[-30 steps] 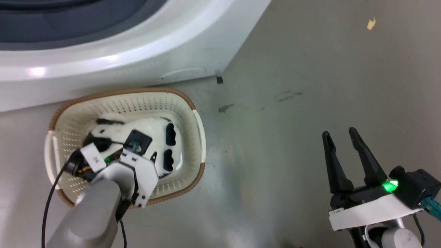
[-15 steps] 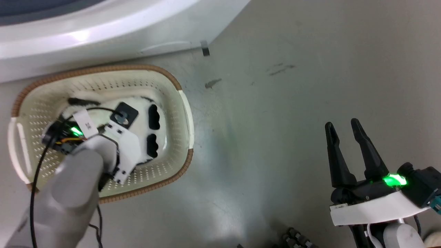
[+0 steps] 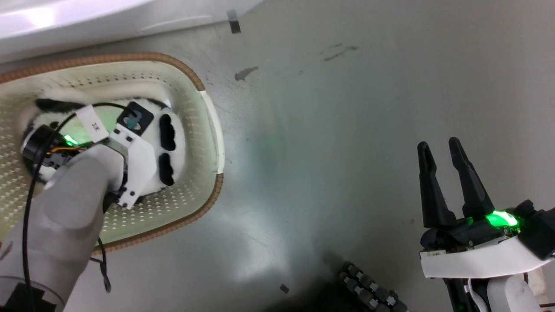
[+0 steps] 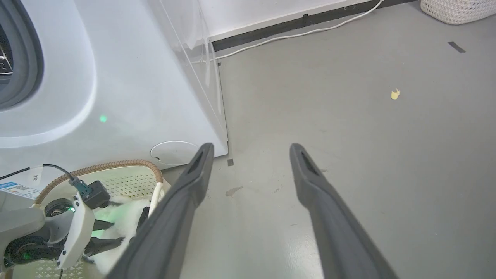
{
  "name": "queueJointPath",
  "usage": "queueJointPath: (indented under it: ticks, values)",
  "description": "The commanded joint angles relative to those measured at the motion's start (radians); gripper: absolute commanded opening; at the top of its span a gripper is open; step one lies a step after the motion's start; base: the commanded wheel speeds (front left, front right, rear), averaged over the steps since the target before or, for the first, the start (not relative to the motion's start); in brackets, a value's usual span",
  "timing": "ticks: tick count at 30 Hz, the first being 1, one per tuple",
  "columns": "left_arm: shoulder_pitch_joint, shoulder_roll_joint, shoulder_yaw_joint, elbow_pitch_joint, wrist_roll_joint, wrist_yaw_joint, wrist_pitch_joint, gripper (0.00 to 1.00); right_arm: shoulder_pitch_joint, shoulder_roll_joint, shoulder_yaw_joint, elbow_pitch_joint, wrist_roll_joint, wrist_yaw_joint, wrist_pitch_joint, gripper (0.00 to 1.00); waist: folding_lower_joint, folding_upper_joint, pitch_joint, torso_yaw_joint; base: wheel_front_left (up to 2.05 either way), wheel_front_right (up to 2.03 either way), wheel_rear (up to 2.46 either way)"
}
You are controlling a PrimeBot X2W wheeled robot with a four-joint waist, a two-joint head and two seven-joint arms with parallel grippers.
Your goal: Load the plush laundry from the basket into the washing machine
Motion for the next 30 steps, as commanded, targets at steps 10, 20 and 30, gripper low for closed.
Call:
queueJointPath:
  ticks: [10, 20, 30]
  values:
    - [-0.022, 0.065, -0.026, 0.144, -0.090, 0.028, -0.069, 0.00, -0.076, -0.001, 0.042, 0.037, 0.039, -0.001, -0.029, 1.00, 0.0000, -0.0001, -0.015, -0.086, 0.00, 0.00, 0.00]
    - [0.089, -0.065, -0.009, 0.165, -0.173, 0.013, -0.245, 0.00, -0.047, -0.001, -0.064, 0.075, -0.122, -0.001, -0.031, 1.00, 0.0000, -0.0001, -0.312, 0.056, 0.00, 0.00, 0.00]
    - [0.227, -0.167, -0.020, 0.179, -0.210, -0.004, -0.485, 0.00, 0.058, -0.001, -0.125, 0.098, -0.233, -0.001, -0.031, 1.00, 0.0000, -0.0001, -0.602, 0.200, 0.00, 0.00, 0.00]
